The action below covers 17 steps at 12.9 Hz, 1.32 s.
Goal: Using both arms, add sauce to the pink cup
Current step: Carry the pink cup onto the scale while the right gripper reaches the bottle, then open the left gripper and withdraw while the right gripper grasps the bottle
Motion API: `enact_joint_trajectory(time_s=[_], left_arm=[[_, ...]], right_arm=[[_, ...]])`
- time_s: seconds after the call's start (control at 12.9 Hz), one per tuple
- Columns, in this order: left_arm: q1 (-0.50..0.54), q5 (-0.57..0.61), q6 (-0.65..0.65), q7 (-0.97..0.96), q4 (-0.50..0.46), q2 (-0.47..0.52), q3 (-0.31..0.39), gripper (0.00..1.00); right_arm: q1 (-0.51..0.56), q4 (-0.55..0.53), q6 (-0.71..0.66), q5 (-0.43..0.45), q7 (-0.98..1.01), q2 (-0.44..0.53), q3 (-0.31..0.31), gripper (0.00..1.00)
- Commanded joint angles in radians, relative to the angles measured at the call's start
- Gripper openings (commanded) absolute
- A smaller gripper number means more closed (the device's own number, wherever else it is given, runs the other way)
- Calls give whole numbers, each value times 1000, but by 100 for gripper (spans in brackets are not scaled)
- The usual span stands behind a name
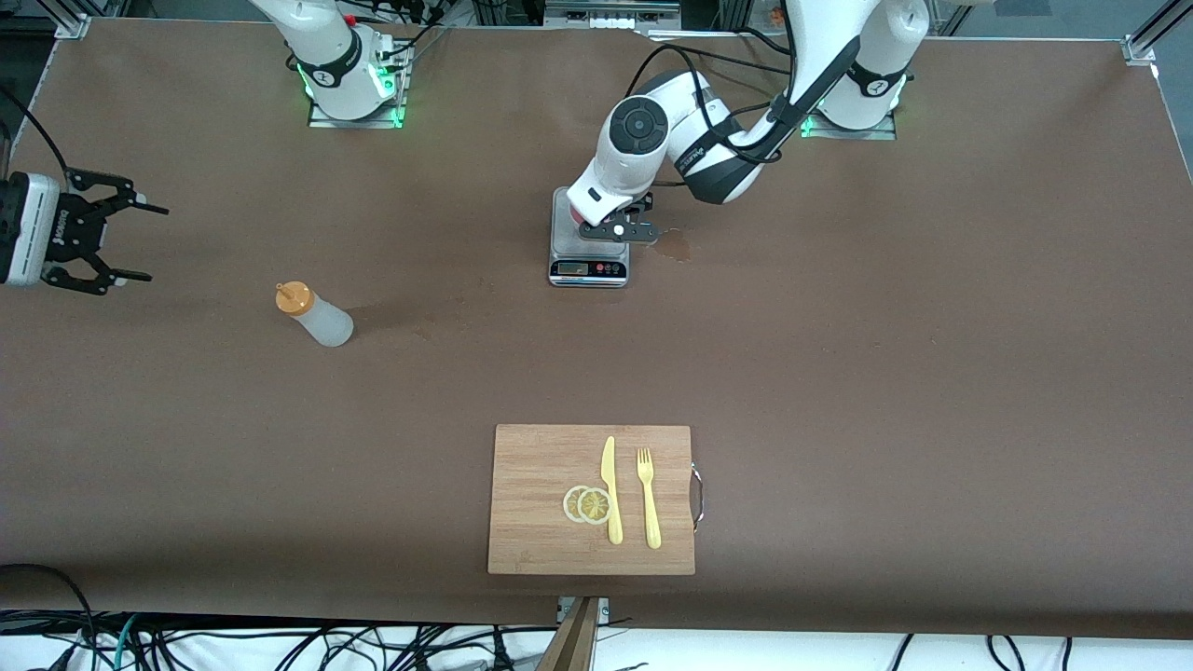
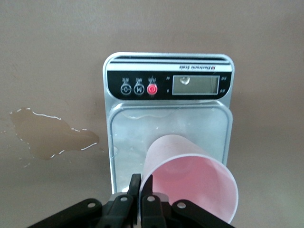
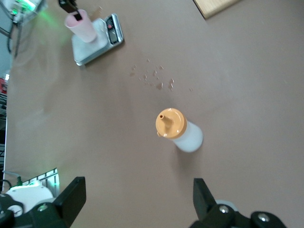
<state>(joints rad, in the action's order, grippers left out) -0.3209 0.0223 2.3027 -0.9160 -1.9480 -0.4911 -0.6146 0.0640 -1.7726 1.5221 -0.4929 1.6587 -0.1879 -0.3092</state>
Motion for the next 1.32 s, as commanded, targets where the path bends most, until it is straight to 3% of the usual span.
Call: enact_joint_trajectory(time_s=[0.0,0.16,0.39,0.54,0.78,1.01,1.09,1.24], left_arm=[[6,1,1,-32,8,0,7,100],[14,-1,-25,-38,9,52,1,100],[49,-4,-250,-26,64,158,-2,100],[75,-9,-403,-24,150,207,-1,100],[187,-10,-627,107,290,213,-1,100],[305,1,-689,265,325,267,12,100],[315,1,-691,364,322,294,51,100],[307,-7,-689,550,310,373,201,100]], right_arm=[[16,-5,-14,-117,155,-88,-19,100],[26,-5,-13,-208,263,-158,-21,100],[45,-5,-14,-315,447,-250,-22,100],[51,-5,-14,-372,554,-307,-22,100],[54,-2,-14,-440,689,-366,-22,100],[53,-4,-32,-486,815,-422,-22,100],[53,-2,-51,-502,858,-447,-22,100],[54,-2,-54,-526,929,-488,-22,100]])
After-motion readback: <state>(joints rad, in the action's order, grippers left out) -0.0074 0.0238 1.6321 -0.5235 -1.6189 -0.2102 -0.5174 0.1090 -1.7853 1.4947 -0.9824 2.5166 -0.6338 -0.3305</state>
